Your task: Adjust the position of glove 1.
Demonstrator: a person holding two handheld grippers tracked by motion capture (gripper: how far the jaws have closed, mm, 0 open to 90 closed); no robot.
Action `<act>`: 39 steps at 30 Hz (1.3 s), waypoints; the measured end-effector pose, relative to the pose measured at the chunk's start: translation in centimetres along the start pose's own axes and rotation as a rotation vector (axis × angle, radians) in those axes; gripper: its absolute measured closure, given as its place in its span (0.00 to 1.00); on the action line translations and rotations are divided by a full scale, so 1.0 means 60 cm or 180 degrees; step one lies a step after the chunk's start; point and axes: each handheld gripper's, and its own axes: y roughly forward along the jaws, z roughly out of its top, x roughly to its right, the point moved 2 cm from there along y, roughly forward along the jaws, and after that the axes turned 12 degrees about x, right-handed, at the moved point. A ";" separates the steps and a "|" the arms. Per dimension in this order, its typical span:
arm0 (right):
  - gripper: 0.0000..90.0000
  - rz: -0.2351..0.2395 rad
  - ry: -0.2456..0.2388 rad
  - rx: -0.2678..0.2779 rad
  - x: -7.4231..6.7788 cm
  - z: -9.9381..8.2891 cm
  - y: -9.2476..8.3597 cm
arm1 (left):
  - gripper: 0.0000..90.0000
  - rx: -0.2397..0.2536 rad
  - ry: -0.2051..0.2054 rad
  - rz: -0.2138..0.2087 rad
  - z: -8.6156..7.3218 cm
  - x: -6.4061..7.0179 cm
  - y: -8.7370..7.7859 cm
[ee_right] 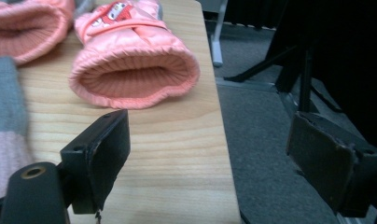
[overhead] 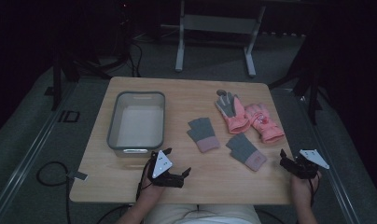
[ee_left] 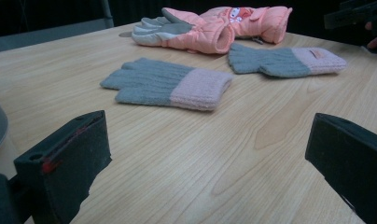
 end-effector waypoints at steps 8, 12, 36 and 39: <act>0.15 -0.0184 -0.0072 -0.0189 0.004 -0.002 0.006 | 0.00 -0.0035 -0.0002 -0.0005 0.000 -0.001 0.001; 0.15 -0.0270 -0.0092 -0.0236 0.007 -0.001 0.005 | 0.00 -0.0037 0.0016 -0.0015 0.000 -0.001 0.001; 0.14 0.0030 -0.0016 -0.0012 -0.019 0.146 0.000 | 0.00 -0.0015 -0.0032 0.0002 0.000 -0.002 0.001; 0.14 0.0075 -0.0030 0.0071 -0.030 0.171 0.006 | 0.00 -0.0013 -0.0030 0.0005 0.000 -0.002 0.000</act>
